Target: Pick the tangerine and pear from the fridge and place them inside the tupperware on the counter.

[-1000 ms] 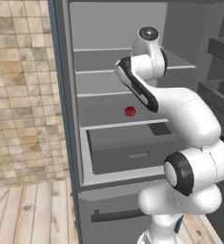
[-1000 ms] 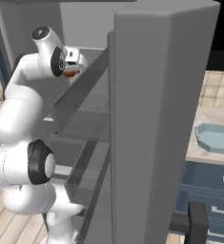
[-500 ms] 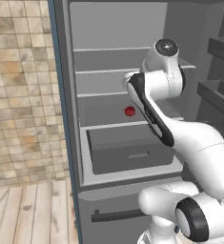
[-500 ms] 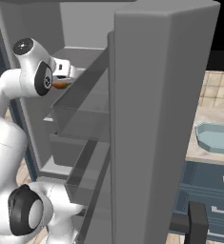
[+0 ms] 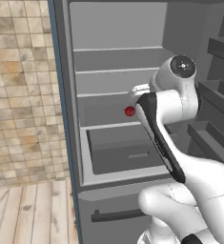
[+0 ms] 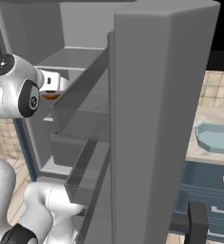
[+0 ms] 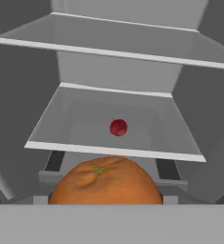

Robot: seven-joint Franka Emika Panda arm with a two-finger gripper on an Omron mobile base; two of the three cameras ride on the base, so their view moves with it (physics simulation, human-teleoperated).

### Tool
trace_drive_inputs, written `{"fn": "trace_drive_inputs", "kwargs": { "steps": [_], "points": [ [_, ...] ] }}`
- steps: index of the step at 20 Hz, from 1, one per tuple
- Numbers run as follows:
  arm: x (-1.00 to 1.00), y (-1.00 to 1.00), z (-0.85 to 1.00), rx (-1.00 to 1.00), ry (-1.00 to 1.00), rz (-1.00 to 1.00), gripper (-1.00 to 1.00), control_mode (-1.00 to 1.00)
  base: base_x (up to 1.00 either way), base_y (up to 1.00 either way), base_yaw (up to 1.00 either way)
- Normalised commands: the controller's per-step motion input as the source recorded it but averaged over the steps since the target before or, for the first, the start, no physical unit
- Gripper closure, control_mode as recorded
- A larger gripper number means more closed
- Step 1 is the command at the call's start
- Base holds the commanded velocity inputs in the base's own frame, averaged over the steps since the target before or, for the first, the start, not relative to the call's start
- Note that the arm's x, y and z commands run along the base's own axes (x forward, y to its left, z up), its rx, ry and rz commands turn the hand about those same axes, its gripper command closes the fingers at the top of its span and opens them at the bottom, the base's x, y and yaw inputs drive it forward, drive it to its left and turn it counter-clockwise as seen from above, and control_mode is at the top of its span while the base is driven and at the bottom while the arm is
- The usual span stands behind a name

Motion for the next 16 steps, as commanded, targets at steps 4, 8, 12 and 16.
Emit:
{"fn": "trace_drive_inputs", "kwargs": {
  "steps": [4,8,12,16],
  "points": [
    [-0.81,-0.04,0.0,0.0,-0.1,0.01,1.0,-1.0,0.0,0.0,0.0],
    [-0.77,-0.06,0.0,0.0,-0.12,0.04,1.0,-1.0,0.0,0.0,0.0],
    [-0.72,-0.01,0.0,0.0,-0.09,0.02,1.0,-1.0,0.0,0.0,0.0],
    [-0.38,0.0,0.0,0.0,-0.03,0.02,1.0,1.0,-0.44,0.0,0.02]
  ]
}}
